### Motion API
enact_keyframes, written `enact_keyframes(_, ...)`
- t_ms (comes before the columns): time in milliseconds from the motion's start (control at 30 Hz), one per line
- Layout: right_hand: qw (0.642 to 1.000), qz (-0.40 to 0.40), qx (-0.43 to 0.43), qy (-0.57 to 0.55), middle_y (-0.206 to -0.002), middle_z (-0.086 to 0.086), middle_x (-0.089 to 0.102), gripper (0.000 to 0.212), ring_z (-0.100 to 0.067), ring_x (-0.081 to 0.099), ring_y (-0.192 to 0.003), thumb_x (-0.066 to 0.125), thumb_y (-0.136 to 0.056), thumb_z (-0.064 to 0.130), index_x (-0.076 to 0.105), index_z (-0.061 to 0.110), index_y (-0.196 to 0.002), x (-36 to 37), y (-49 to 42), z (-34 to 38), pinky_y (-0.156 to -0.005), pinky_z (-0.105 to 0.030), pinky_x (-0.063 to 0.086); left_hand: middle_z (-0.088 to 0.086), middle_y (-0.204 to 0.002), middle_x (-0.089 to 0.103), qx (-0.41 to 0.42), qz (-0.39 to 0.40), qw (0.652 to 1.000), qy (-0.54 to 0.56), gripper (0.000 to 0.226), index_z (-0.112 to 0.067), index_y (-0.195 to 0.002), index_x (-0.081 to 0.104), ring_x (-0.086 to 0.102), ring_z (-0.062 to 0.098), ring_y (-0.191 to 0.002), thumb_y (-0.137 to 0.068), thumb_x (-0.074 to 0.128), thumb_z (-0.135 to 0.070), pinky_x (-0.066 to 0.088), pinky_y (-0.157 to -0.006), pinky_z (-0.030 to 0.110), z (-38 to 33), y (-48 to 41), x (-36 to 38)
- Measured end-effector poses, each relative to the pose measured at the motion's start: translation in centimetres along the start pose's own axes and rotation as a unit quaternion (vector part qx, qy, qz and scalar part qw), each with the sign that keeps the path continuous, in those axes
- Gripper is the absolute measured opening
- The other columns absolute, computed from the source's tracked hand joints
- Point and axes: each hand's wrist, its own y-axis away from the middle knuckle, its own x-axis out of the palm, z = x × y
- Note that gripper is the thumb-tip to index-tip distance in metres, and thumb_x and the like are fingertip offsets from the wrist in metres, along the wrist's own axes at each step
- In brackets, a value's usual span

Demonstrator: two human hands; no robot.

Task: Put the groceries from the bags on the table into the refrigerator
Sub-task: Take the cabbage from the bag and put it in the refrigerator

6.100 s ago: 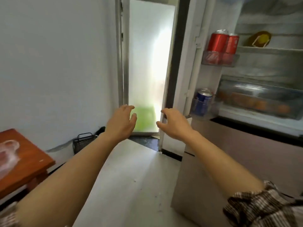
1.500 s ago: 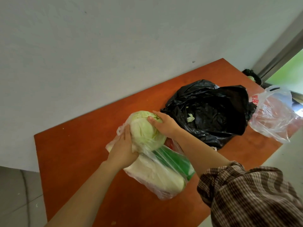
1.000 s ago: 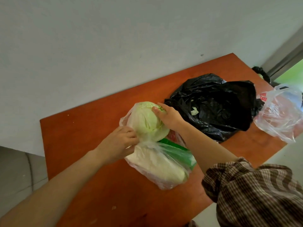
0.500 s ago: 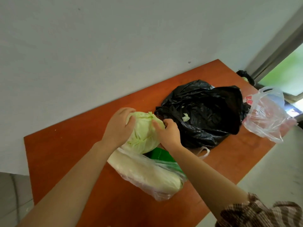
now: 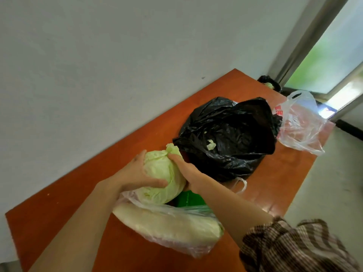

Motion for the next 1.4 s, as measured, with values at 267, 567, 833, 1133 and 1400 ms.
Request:
enact_keyframes(267,0.997,-0.048,-0.053,-0.005,-0.117,-0.006,0.054,0.105,-0.025,0.055,-0.106,0.08,-0.065,0.056,0.027,0.007,-0.141,0.5,1.6,0.3,-0.096,-0.041,0.048,-0.007,-0.157,-0.01,0.029,-0.052,0.997,-0.054,0.153,-0.024,-0.15,-0.005,-0.011,0.019,-0.144,-0.031,0.07,-0.082,0.006,-0.118,0.047,1.3,1.2,1.3)
enact_keyframes(567,0.989,-0.068,-0.099,0.087,-0.131,-0.009,0.05,0.107,-0.026,0.056,-0.106,0.076,-0.069,0.058,0.011,0.015,-0.143,-1.5,4.0,-1.9,-0.085,-0.043,0.052,-0.017,-0.153,0.003,0.068,-0.16,0.983,0.064,0.123,-0.033,-0.149,0.008,-0.002,0.008,-0.141,-0.046,0.051,-0.087,0.015,-0.115,0.047,0.5,3.8,5.3)
enact_keyframes(833,0.962,-0.093,-0.127,0.225,-0.136,-0.011,0.046,0.094,-0.033,0.045,-0.124,0.068,-0.072,0.062,0.024,0.013,-0.139,-0.6,4.1,0.3,-0.098,-0.049,0.045,-0.008,-0.133,0.053,0.047,-0.199,0.937,0.282,0.036,-0.025,-0.127,0.06,0.046,0.008,-0.121,-0.099,0.041,-0.039,0.033,-0.1,0.027,2.6,1.4,3.0)
enact_keyframes(1133,0.727,-0.045,-0.371,0.576,-0.157,-0.006,0.019,0.076,-0.029,0.01,-0.145,0.054,-0.084,0.059,0.028,0.025,-0.148,2.6,5.3,0.4,-0.115,-0.053,0.014,0.01,-0.097,0.073,-0.057,-0.107,0.887,0.446,0.039,-0.012,-0.106,0.07,0.069,0.023,-0.091,-0.09,0.056,-0.045,0.055,-0.084,0.042,3.7,-1.5,3.7)
enact_keyframes(1400,0.725,-0.047,-0.401,0.558,-0.158,0.003,0.015,0.091,-0.022,0.001,-0.147,0.067,-0.073,0.059,0.021,0.033,-0.147,1.2,3.3,-1.2,-0.117,-0.056,0.004,0.006,-0.074,0.057,-0.064,-0.284,0.956,0.024,0.031,-0.005,-0.078,0.058,0.055,0.026,-0.072,-0.098,0.045,-0.024,0.037,-0.055,0.032,4.0,-3.1,4.2)
